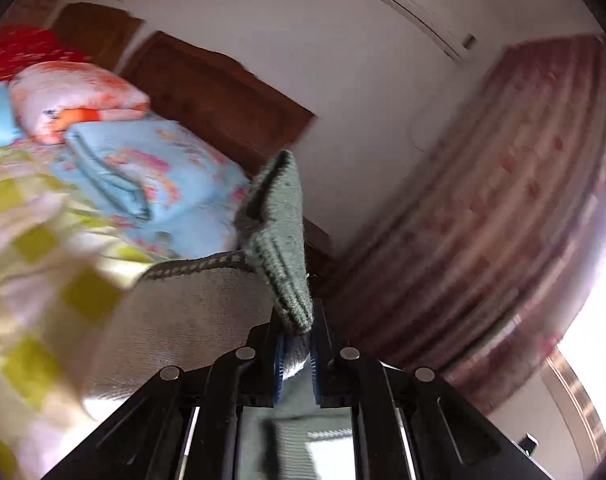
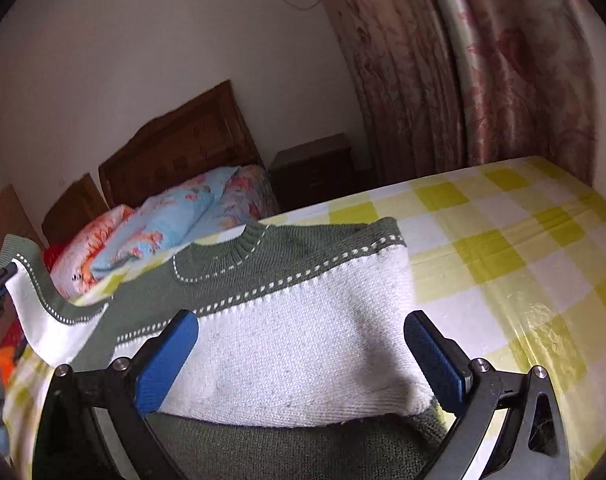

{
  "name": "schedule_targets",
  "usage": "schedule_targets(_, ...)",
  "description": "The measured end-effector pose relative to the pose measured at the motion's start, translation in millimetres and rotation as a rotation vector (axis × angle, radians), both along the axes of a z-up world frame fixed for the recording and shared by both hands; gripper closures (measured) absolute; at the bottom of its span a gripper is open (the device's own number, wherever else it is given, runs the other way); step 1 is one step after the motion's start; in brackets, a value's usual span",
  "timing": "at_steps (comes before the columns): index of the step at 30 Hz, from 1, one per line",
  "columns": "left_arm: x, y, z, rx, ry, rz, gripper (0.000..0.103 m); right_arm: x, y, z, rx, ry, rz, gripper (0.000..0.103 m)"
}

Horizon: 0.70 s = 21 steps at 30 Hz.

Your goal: Fold small clothes

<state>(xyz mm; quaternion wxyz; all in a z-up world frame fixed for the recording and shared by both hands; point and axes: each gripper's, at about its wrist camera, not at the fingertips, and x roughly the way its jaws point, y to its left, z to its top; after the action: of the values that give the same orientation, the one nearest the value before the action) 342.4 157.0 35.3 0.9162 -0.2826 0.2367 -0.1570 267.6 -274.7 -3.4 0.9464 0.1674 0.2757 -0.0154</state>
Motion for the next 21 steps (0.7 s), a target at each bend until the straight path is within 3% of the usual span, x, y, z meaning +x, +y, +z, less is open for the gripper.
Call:
schedule_targets(3,10,-98,-17,0.012,0.037,-0.270,0.078,-7,-16,3,0.076,-0.040,-0.050,0.000)
schedule_targets(5,8,-149,-41,0.052,0.110,-0.396,0.077,-11,-24,3,0.110,-0.051,-0.066,0.000)
schedule_targets(8,-8,-169,-69,0.041,0.203,-0.423,0.077,-11,-27,4,0.130,-0.051,-0.066,0.000)
schedule_targets(10,-19,-151,-73,0.026,0.219,-0.350,0.077,-9,-24,4,0.123,-0.048,-0.047,0.000)
schedule_targets(12,-45,-130,-69,0.064,0.201,-0.229,0.077,-9,-18,2,0.104,-0.046,-0.021,0.000)
schedule_targets(15,-74,-76,-73,0.157,0.160,0.060,0.077,-7,-8,2,0.078,-0.042,0.030,0.000)
schedule_targets(17,-88,-38,-89,0.111,0.154,0.243,0.078,-4,-3,1,0.067,-0.025,0.064,0.000)
schedule_targets(19,-92,-9,-98,0.010,0.194,0.300,0.078,2,2,-3,0.065,0.002,0.110,0.000)
schedule_targets(21,-93,-1,-99,0.020,0.193,0.359,0.078,7,8,-5,0.066,0.035,0.169,0.000)
